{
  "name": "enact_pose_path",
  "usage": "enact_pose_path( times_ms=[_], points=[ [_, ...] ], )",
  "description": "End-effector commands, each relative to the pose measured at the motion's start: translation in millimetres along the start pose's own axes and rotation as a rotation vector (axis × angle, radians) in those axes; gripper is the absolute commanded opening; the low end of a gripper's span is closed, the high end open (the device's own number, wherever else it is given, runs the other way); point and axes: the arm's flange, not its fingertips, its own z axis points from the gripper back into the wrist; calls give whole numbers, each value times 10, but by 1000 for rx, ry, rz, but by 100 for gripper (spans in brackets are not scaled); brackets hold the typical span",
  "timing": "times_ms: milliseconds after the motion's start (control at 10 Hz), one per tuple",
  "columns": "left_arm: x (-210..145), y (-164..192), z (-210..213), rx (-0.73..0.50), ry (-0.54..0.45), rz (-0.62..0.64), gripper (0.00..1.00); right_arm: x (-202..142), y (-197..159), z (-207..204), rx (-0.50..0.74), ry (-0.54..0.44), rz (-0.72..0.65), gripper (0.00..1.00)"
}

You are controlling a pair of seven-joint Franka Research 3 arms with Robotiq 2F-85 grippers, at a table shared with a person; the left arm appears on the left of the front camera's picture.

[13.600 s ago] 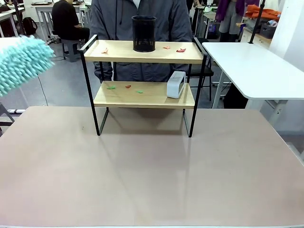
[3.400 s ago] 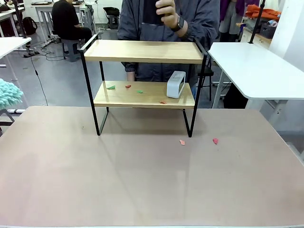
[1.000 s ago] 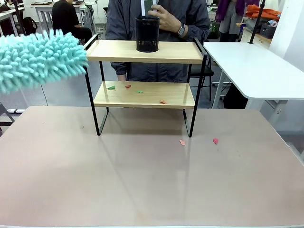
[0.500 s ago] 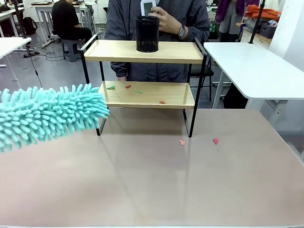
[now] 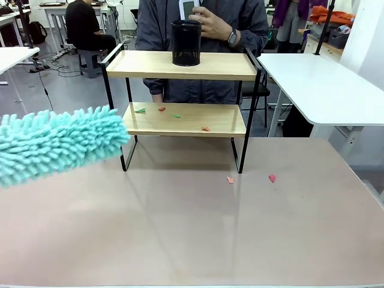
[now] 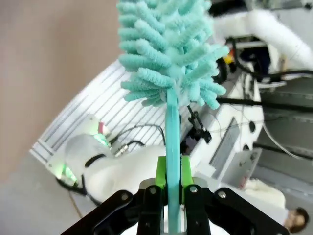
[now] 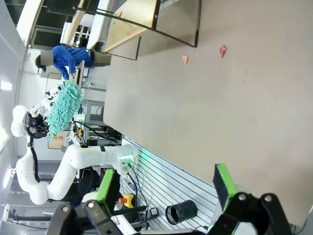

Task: Clean the shelf.
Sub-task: Clean the remaining tier of the Shelf with the Duster once objects are removed.

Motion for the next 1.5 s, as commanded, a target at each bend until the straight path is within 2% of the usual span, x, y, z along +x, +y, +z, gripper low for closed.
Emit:
enact_pose_path(
  times_ms=[0, 100, 300, 400, 600, 700, 800, 900, 1000, 1100, 1400],
  points=[
    [304, -248, -447, 53, -94, 23, 12, 19, 12, -7, 25, -16, 26, 100],
    [444, -349, -586, 133, -157, 52, 12, 19, 12, -7, 25, -16, 26, 100],
    [670, -536, -845, 185, -158, 62, 12, 19, 12, -7, 25, -16, 26, 100],
    [823, -559, -972, 261, -213, 142, 12, 19, 12, -7, 25, -16, 26, 100],
    [1124, -511, -1184, 234, -203, 272, 12, 19, 12, -7, 25, -16, 26, 100],
    [1210, -398, -1148, 204, 12, 281, 12, 19, 12, -7, 25, -16, 26, 100],
    [981, -559, -1097, 270, -190, 189, 12, 19, 12, -7, 25, -16, 26, 100],
    [981, -559, -1097, 270, -190, 189, 12, 19, 12, -7, 25, -16, 26, 100],
    [1149, -428, -1244, 257, -115, 239, 12, 19, 12, -7, 25, -16, 26, 100],
    [1084, -449, -1268, 298, -187, 268, 12, 19, 12, -7, 25, -16, 26, 100],
    [1313, -617, -1390, 275, -342, 239, 12, 19, 12, -7, 25, -16, 26, 100]
  ],
)
